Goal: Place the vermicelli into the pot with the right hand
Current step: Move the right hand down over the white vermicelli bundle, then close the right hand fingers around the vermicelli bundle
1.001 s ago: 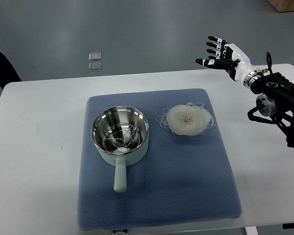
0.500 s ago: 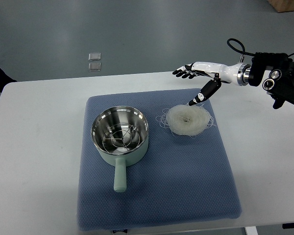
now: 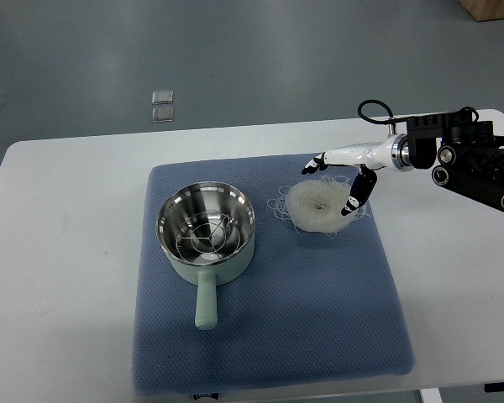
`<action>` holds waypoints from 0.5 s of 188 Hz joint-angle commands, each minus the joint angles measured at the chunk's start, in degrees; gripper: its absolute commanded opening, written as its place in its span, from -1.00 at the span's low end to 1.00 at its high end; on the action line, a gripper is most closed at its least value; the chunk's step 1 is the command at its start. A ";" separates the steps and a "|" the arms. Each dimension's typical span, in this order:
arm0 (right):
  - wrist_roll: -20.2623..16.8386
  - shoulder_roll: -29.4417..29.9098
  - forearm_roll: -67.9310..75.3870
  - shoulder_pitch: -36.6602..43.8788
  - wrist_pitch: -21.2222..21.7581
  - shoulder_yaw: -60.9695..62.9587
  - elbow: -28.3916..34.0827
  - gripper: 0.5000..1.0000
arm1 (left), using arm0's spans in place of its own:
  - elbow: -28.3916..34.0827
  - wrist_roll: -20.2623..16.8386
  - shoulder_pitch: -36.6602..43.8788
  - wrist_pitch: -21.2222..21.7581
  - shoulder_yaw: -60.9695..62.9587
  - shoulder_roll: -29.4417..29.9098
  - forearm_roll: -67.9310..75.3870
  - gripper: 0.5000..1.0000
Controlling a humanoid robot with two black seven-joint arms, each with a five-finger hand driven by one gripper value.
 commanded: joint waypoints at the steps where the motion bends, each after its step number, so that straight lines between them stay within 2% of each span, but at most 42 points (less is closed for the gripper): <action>1: -0.05 0.90 -0.03 0.03 -0.40 -1.06 -0.01 0.69 | -0.09 -0.01 0.03 -0.06 -0.01 0.00 0.15 1.00; 41: -0.05 1.34 -0.29 0.03 -0.49 -3.88 -0.01 0.68 | -0.09 -0.01 -0.06 -0.06 0.08 0.00 0.33 1.00; 63: -0.05 2.13 -1.26 0.12 -0.58 -4.23 -0.36 0.57 | -0.09 -0.01 0.03 -0.15 0.08 0.00 0.24 1.00; 75: -0.05 2.39 -1.78 0.12 -0.58 -4.23 -0.53 0.39 | 0.00 -0.01 -0.06 -0.15 0.08 0.00 0.33 1.00; 83: -0.05 2.48 -2.05 0.03 -0.58 -4.32 -0.53 0.16 | -0.09 -0.01 0.03 -0.15 0.08 0.00 0.33 1.00; 86: -0.05 2.57 -2.31 0.03 -0.58 -4.32 -0.62 -0.04 | 0.00 -0.01 -0.06 -0.15 0.08 0.00 0.33 1.00; 87: -0.05 2.57 -2.31 0.03 -0.58 -4.32 -0.62 -0.04 | 0.00 -0.01 -0.06 -0.15 0.08 0.00 0.33 1.00; 88: -0.05 2.57 -2.49 0.03 -0.58 -4.32 -0.62 -0.17 | 0.00 -0.01 -0.06 -0.06 0.08 0.00 0.33 1.00; 89: -0.05 2.57 -2.49 0.03 -0.58 -4.32 -0.62 -0.17 | 0.00 -0.01 -0.06 -0.06 0.08 0.00 0.33 1.00; 90: -0.05 2.57 -2.57 0.03 -0.58 -4.32 -0.62 -0.29 | 0.00 -0.01 -0.06 -0.06 0.08 0.00 0.33 1.00; 91: -0.05 2.57 -2.57 0.03 -0.58 -4.32 -0.62 -0.29 | 0.00 -0.01 -0.06 -0.06 0.08 0.00 0.33 1.00; 92: -0.05 2.57 -2.66 0.03 -0.58 -4.32 -0.62 -0.42 | 0.00 -0.01 -0.06 -0.06 0.08 0.00 0.33 1.00; 93: -0.05 2.57 -2.66 0.03 -0.58 -4.32 -0.62 -0.42 | 0.00 -0.01 -0.06 -0.06 0.08 0.00 0.33 1.00; 94: -0.05 2.57 -2.84 0.03 -0.66 -4.23 -0.71 -0.54 | 0.00 -0.01 -0.06 -0.15 0.08 0.00 0.33 1.00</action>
